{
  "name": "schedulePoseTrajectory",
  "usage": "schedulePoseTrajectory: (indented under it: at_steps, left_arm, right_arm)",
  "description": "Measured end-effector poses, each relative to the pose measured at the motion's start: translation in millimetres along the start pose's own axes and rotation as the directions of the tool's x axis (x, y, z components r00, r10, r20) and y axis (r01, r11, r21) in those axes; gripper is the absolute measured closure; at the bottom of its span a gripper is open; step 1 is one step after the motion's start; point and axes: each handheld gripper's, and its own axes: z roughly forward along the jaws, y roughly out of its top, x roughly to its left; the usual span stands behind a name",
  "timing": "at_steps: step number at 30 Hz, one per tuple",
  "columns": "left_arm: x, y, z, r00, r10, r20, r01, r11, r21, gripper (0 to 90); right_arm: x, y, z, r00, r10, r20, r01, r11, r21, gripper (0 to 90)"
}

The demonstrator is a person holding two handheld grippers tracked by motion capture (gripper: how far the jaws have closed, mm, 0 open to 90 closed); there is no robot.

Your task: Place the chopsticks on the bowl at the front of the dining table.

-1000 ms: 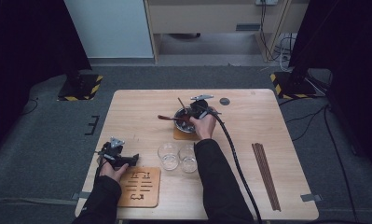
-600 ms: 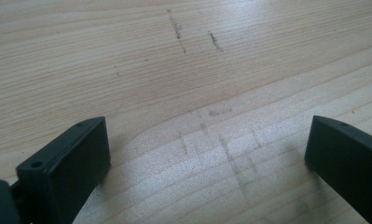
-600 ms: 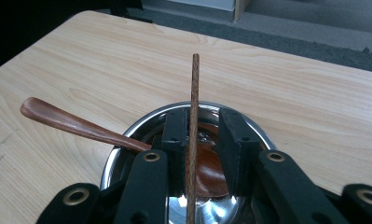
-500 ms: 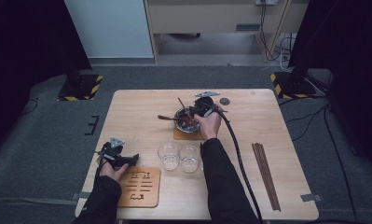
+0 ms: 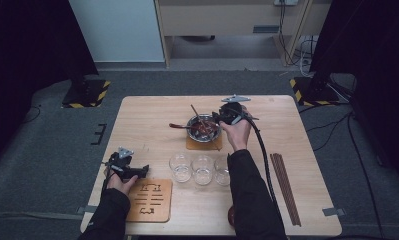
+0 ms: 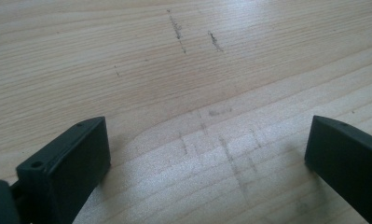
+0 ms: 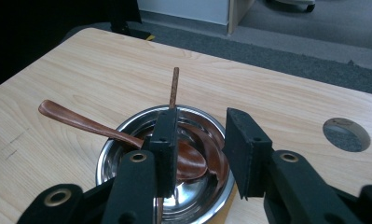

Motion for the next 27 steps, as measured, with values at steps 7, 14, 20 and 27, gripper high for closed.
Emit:
schedulePoseTrajectory:
  at_steps: [7,14,20,27]
  left_arm:
    - [0.0,0.0,0.0,1.0000,0.000,0.000,0.000,1.0000,0.000,0.0]
    - [-0.1,0.0,0.1,1.0000,-0.002,0.000,0.002,1.0000,-0.001,0.0]
    - [-0.1,0.0,0.1,1.0000,-0.002,0.000,0.002,1.0000,-0.001,0.0]
    - [-0.1,0.0,0.1,1.0000,-0.002,0.001,0.002,1.0000,-0.001,0.0]
  right_arm:
    - [-6.4,-1.6,-13.5,1.0000,-0.005,-0.004,0.005,1.000,-0.004,62.3]
    - [-15.6,-6.4,-32.6,0.9999,-0.012,-0.001,0.012,1.000,-0.015,61.0]
    - [-21.1,-11.1,-43.8,0.9996,-0.027,0.003,0.027,1.000,-0.010,59.2]
    - [-24.9,-11.4,-60.3,0.9992,-0.041,0.000,0.041,0.999,-0.026,58.1]
